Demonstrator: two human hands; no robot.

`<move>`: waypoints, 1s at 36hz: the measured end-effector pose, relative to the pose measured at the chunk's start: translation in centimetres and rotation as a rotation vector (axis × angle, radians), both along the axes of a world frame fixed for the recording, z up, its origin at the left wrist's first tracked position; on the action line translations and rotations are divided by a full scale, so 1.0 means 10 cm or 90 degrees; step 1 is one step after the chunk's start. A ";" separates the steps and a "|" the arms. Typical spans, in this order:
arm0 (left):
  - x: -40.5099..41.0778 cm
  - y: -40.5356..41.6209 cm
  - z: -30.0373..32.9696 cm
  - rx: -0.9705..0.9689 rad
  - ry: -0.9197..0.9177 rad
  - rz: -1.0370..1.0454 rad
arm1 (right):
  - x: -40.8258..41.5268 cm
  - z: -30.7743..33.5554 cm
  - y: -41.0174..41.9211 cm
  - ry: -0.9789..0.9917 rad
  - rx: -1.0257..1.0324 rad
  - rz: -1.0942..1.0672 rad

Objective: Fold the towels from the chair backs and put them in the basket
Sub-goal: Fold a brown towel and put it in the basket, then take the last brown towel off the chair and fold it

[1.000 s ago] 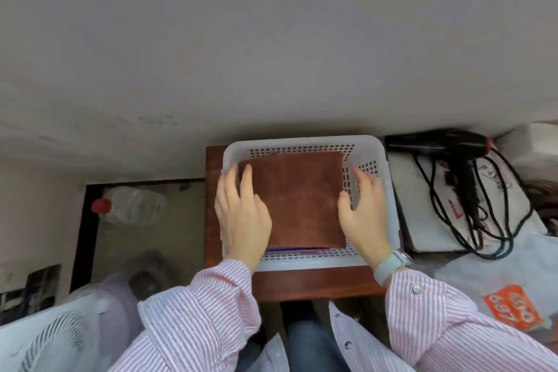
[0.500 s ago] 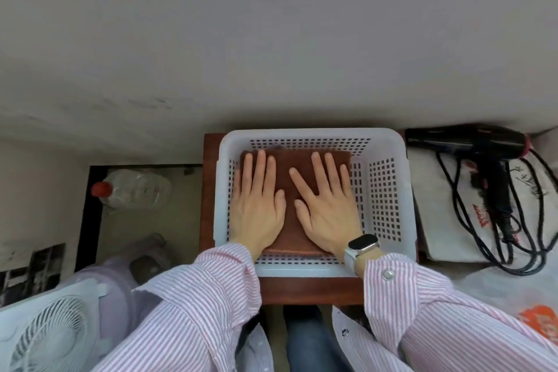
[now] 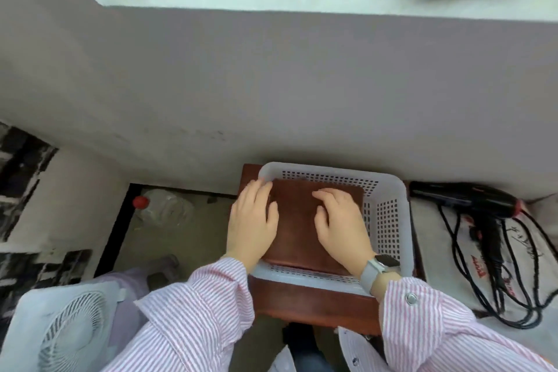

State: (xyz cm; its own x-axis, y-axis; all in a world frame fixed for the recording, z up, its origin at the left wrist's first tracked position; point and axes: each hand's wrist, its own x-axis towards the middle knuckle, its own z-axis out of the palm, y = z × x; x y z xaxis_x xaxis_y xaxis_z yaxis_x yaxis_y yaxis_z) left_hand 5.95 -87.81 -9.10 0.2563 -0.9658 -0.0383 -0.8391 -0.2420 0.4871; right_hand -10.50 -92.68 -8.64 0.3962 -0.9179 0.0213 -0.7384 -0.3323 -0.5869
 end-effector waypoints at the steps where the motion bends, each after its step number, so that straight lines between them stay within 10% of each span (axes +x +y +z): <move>1: 0.07 0.08 0.09 0.002 0.007 0.026 | 0.08 0.11 0.03 -0.005 0.026 0.022; 17: 1.37 3.91 1.59 -0.033 -0.114 0.478 | 2.03 1.48 2.78 -0.046 -0.022 0.533; 36: 0.36 9.48 1.88 -0.015 -0.177 1.048 | 2.68 1.74 8.02 -0.018 -0.002 1.103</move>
State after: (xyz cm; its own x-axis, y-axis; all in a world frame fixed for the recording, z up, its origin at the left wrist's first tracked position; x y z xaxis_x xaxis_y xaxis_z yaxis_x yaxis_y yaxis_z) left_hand 9.57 7.00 9.74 0.9269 0.3238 0.1899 0.2305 -0.8902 0.3929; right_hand 16.35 -12.45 8.73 0.8413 0.5386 0.0454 0.4575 -0.6648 -0.5905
